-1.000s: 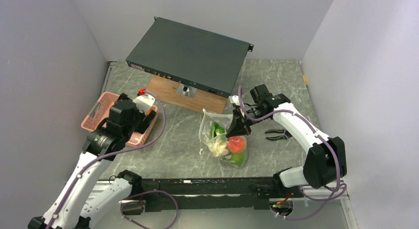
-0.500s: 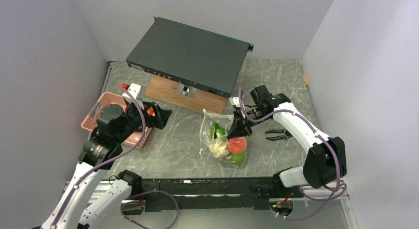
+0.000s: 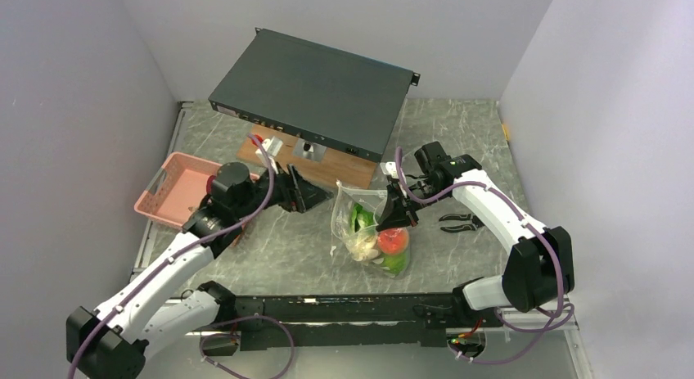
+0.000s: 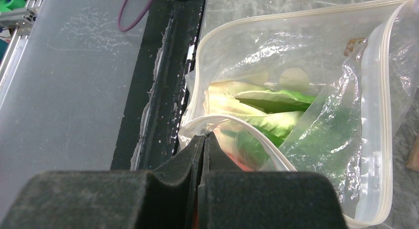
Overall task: Open the zip-top bag and remove the fake food
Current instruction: Place the fake vegetable in the bin, then adjust the zipper food storage bag at the center of the board.
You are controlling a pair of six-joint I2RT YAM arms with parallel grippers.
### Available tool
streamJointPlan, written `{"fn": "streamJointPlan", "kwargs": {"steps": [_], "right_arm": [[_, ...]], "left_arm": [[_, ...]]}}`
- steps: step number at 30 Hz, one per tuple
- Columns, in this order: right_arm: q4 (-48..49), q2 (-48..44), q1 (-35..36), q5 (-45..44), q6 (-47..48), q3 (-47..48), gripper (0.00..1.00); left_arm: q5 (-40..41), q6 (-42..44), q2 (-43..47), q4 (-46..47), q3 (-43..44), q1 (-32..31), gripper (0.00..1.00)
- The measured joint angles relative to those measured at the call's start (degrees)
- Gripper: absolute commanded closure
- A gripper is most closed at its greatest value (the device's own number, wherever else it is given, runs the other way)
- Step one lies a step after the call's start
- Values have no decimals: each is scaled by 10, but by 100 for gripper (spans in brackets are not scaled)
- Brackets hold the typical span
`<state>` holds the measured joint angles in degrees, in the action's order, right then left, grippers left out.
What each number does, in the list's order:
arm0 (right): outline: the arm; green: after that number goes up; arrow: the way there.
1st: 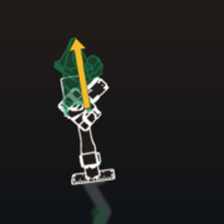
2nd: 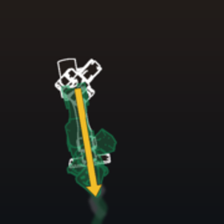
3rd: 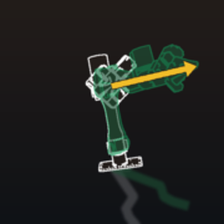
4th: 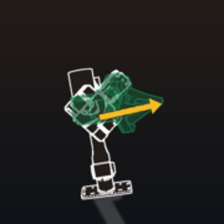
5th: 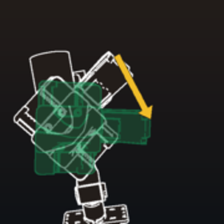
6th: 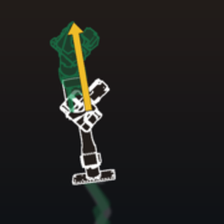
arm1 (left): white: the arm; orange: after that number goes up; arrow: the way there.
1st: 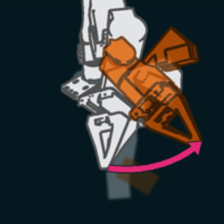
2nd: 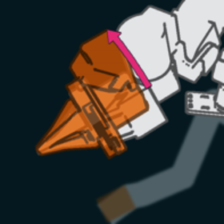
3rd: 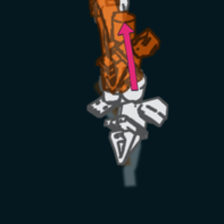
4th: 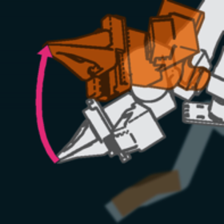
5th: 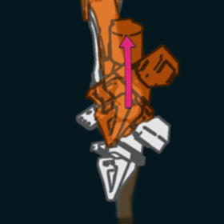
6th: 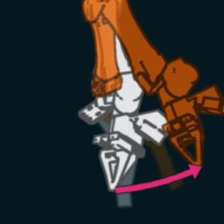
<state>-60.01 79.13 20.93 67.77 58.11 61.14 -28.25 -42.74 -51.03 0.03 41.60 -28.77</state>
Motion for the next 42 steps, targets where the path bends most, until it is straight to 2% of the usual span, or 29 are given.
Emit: {"fn": "streamJointPlan", "kwargs": {"steps": [3,8,16,23,29,38,42], "right_arm": [[0,-1,0,0,0,0,100],[1,-2,0,0,0,0,100],[1,-5,0,0,-1,0,100],[2,-5,0,0,-2,0,100],[5,-9,10,1,-2,-2,100],[6,-8,45,3,-2,-2,100],[5,-7,66,4,-2,-1,100]], "left_arm": [[1,-9,-11,20,1,-48,25],[11,-17,-60,22,10,-106,49],[40,-12,-143,-30,58,-148,57],[91,4,-194,-87,106,-171,58],[145,12,-223,-113,112,-192,57],[221,16,-256,-145,126,-220,44],[246,16,-259,-156,126,-220,43]]}}
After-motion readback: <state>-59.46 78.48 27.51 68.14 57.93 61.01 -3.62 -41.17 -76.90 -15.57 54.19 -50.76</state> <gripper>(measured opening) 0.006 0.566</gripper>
